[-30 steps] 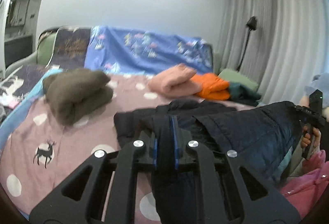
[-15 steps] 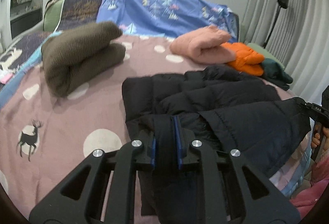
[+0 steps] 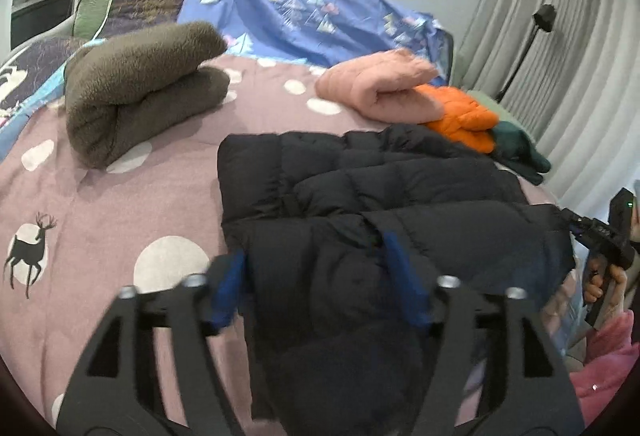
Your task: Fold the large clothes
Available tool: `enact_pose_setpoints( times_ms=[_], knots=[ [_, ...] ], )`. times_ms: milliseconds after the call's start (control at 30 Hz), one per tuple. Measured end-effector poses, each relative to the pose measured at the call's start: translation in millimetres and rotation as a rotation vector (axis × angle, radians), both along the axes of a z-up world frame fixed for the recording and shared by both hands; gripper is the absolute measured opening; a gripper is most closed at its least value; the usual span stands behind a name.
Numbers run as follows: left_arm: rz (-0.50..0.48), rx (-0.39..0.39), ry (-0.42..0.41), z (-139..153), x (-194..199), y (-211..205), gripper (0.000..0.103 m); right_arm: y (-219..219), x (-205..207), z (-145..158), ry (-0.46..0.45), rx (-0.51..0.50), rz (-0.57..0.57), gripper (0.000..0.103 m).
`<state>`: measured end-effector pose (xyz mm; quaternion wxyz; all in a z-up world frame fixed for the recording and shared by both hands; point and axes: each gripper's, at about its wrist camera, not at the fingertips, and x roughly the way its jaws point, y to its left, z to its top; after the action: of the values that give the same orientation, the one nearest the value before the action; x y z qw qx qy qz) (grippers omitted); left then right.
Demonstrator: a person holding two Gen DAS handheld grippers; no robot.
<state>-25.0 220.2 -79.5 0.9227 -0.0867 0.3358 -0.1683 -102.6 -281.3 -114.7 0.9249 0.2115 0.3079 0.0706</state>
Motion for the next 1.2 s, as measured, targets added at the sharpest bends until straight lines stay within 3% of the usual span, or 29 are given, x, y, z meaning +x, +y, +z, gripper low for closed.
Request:
enact_pose_setpoints(
  times_ms=[33, 233, 300, 633, 700, 767, 800, 867, 933, 967, 1067, 1200],
  knots=[
    [0.010, 0.015, -0.016, 4.6, -7.9, 0.4, 0.086, 0.0, -3.6, 0.5, 0.002, 0.001, 0.002, 0.040],
    [0.002, 0.012, -0.022, 13.8, -40.1, 9.3, 0.087, 0.1, -27.2, 0.6, 0.013, -0.004, 0.004, 0.044],
    [0.000, 0.019, -0.004, 10.3, -49.9, 11.1, 0.087, 0.7, -34.9, 0.3, 0.015, -0.008, 0.009, 0.049],
    [-0.039, 0.045, 0.101, -25.3, -84.0, 4.1, 0.085, 3.3, -59.5, -11.0, 0.059, -0.036, 0.025, 0.050],
    [-0.046, 0.020, 0.121, -31.5, -82.8, 3.8, 0.073, 2.6, -62.5, -13.7, 0.062, -0.025, 0.025, 0.050],
    [-0.058, -0.002, 0.139, -35.3, -80.1, 2.9, 0.047, 3.4, -64.0, -16.0, 0.064, -0.016, 0.030, 0.050],
    [-0.058, 0.003, 0.152, -38.1, -78.5, 1.8, 0.046, 4.8, -64.6, -17.1, 0.064, -0.019, 0.034, 0.050],
    [-0.063, 0.019, 0.167, -41.5, -75.6, 0.2, 0.035, 7.4, -65.6, -18.6, 0.065, -0.022, 0.040, 0.048],
    [-0.070, 0.009, 0.170, -41.4, -74.9, 1.8, 0.026, 8.9, -66.3, -19.9, 0.070, -0.034, 0.037, 0.031],
    [-0.072, 0.001, 0.164, -39.7, -75.4, 3.5, 0.018, 8.4, -66.7, -19.6, 0.071, -0.035, 0.035, 0.017],
    [-0.070, -0.037, 0.116, -26.5, -80.3, 7.9, 0.013, 0.5, -70.8, -11.5, 0.030, 0.020, 0.027, 0.008],
    [-0.085, -0.054, 0.023, 0.7, -84.6, 7.8, 0.013, -0.9, -73.1, 10.7, -0.048, 0.050, 0.047, 0.006]
  ],
)
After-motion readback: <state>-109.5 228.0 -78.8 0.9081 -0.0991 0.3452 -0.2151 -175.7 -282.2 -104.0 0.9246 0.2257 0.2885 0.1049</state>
